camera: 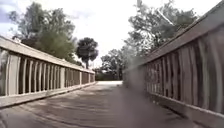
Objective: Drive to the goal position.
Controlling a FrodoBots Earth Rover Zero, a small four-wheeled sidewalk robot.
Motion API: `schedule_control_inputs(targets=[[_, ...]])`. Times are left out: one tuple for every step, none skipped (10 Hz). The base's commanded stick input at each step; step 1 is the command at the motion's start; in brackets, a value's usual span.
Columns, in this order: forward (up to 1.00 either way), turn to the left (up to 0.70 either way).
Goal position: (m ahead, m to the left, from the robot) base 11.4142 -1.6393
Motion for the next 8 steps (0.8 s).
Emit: schedule_control_inputs(targets=[[0.69, 0.01], [0.69, 0.01], [0.69, 0.01], [0.69, 0.01], [0.69, 0.01], [0.69, 0.01], [0.69, 0.01], [0.69, 0.01]])
